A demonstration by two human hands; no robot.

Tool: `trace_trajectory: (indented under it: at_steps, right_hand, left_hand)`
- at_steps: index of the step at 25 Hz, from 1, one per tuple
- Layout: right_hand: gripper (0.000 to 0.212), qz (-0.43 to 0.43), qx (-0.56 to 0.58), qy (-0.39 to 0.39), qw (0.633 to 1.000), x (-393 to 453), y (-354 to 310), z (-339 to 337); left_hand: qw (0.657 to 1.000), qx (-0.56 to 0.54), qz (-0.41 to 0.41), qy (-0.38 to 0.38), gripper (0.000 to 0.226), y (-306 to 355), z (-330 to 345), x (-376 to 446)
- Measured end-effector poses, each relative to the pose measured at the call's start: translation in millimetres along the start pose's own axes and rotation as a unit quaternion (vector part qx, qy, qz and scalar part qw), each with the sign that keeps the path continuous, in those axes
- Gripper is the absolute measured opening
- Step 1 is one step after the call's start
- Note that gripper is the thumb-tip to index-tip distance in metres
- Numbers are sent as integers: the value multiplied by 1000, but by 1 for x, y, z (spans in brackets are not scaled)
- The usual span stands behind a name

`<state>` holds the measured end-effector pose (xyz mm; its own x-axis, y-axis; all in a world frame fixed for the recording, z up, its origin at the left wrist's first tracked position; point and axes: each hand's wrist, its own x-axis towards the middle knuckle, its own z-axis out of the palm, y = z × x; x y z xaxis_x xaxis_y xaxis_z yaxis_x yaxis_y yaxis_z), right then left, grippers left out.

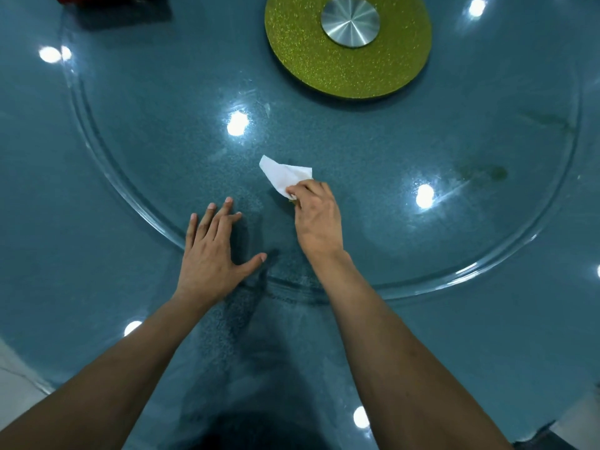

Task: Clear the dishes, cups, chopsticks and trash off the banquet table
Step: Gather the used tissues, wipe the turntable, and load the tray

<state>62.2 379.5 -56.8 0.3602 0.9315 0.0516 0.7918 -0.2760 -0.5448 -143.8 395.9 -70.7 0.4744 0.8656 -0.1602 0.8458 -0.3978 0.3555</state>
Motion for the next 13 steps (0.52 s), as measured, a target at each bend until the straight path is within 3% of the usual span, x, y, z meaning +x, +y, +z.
trace_trajectory:
  at_steps: [7,11,13]
  right_hand:
    - [29,155,-30,123,980,-37,66,-40]
    - [28,185,9,127,974,-37,57,-34]
    - [30,148,24,100,984,-37,40,-25]
  left_hand:
    - [1000,-25,2,4,85,-4,-2,1]
    - [1000,-18,6,0,85,-5,0,1]
    - [1000,-8,8,-1,87,-6,1,2]
